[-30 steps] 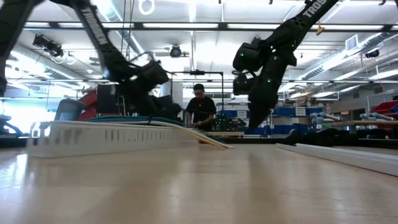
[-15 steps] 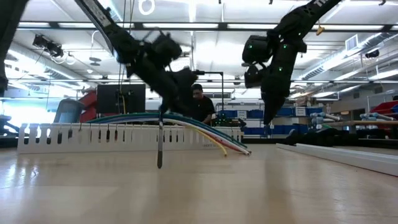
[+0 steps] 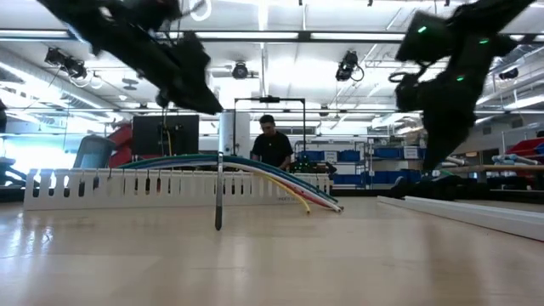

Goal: Ziptie cables
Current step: Put the zip-tied cables into the white cable duct

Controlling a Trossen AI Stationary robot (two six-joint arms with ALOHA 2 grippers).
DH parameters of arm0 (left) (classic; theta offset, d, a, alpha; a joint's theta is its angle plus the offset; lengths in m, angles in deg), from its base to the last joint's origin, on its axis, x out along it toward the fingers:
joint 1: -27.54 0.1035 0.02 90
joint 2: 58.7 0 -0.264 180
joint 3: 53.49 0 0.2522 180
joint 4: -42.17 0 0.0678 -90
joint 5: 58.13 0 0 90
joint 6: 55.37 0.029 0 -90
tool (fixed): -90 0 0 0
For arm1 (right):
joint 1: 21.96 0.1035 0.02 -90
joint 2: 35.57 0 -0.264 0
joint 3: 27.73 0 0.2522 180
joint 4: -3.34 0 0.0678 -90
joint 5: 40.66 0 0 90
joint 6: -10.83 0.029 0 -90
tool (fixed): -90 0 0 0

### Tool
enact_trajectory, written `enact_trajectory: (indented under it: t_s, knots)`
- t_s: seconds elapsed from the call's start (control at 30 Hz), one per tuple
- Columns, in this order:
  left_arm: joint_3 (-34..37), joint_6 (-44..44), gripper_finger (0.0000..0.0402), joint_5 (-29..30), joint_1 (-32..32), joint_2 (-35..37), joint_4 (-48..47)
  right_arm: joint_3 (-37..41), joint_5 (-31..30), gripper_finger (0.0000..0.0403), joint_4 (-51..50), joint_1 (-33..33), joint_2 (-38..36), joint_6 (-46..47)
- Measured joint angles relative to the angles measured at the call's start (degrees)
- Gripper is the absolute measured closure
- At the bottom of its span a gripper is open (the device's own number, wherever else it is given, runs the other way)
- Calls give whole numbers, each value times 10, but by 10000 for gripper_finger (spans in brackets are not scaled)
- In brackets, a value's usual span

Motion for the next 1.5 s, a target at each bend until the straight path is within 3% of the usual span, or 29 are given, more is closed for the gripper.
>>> enact_trajectory:
  t_s: [0.17, 0.43, 0.53, 0.67, 0.77, 0.83, 0.93, 1.0, 1.23, 1.37, 1.5]
  knots:
    - [19, -33, 245, 121, -109, 51, -59, 45, -43, 403, 152, 119, -37, 79]
    - [21, -76, 245, 260, -267, 45, -109, 45, -163, 403, 378, 254, 81, 86]
    - [20, -117, 245, 306, -303, 45, -154, 45, -187, 402, 465, 266, 151, 65]
    - [47, -175, 245, 314, -332, 45, -173, 45, -203, 401, 622, 254, 250, 55]
    - [86, -223, 245, 313, -342, 45, -174, 45, -196, 402, 740, 235, 319, 23]
    - [110, -255, 245, 313, -345, 45, -173, 36, -161, 402, 781, 218, 355, -6]
    - [132, -288, 245, 313, -345, 44, -172, 1, -91, 402, 765, 196, 384, -53]
    - [137, -300, 245, 313, -345, 45, -175, -28, -79, 402, 722, 183, 392, -62]
    - [136, -285, 245, 318, -345, 45, -174, -168, -81, 403, 409, 152, 388, -102]
    - [136, -284, 245, 318, -345, 45, -175, -250, -132, 403, 226, 147, 388, -115]
    - [136, -284, 245, 318, -345, 45, -175, -301, -206, 401, 125, 143, 387, -115]
